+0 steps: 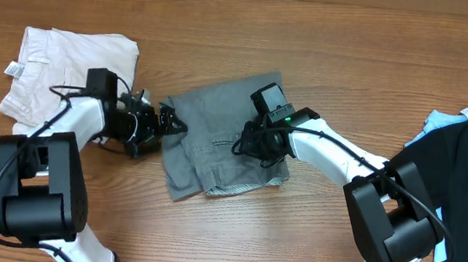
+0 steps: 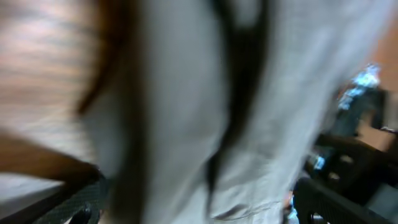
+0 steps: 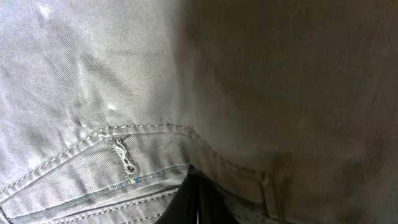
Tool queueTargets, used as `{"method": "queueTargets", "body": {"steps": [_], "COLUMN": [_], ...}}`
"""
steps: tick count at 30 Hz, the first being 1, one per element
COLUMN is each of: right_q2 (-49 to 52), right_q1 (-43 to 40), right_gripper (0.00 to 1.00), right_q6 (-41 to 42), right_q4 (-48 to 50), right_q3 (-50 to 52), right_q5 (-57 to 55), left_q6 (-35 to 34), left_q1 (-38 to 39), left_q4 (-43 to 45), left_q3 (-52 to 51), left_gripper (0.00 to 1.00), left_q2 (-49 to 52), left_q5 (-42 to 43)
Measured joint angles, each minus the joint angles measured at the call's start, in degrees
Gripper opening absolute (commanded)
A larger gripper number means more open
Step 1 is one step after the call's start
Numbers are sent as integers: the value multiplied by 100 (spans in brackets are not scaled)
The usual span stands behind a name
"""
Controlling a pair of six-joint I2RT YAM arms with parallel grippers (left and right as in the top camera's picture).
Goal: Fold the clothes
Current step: 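Grasp the left and right sides of the grey bundle with both grippers, then carry the grey bundle left with the left gripper onto the beige garment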
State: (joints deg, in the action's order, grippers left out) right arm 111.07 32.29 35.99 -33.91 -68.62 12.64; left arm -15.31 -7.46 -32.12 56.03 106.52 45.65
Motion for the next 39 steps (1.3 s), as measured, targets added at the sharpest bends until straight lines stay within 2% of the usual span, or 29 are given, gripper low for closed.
{"method": "queueTargets", "body": {"steps": [2, 5, 14, 15, 16, 20, 21, 22, 26, 31, 36, 39], "right_q2": [0, 0, 0, 0, 0, 0, 0, 0, -31, -597, -1867, -2599], "right_q1": [0, 0, 0, 0, 0, -2, -2, 0, 0, -24, -83, -85], "right_gripper": [4, 4, 4, 4, 4, 4, 4, 4, 4, 4, 4, 5], "right_q6": [4, 0, 0, 2, 2, 2, 2, 4, 0, -61, -136, -151], "right_q4": [2, 7, 7, 7, 4, -13, -24, -44, -431, -1659, -2048, -2017], "right_q3": [0, 0, 0, 0, 0, 0, 0, -4, -70, -90, -216, -354], "right_q5": [2, 2, 0, 0, 0, 2, 4, 24, 20, -608, -1285, -1478], "left_q6": [-7, -4, -4, -26, -92, -297, -326, -345, -297, -20, 94, 81], "left_q1": [59, 164, 876, 968, 1054, 1189, 1193, 1196, 1174, 927, 455, 157], "left_q4": [597, 1040, 1311, 1362, 1434, 1552, 1567, 1589, 1624, 1239, 798, 579], "left_q3": [-278, -527, -675, -682, -684, -758, -787, -815, -852, -684, 142, 890], "left_gripper": [100, 100, 98, 93, 82, 31, 13, 4, 4, 4, 4, 4], "left_q2": [-31, -42, -39, -39, -39, 42, 76, 109, 199, 323, 306, 129], "left_q5": [350, 678, 903, 896, 848, 466, 400, 334, 446, 1134, 1801, 1858]}}
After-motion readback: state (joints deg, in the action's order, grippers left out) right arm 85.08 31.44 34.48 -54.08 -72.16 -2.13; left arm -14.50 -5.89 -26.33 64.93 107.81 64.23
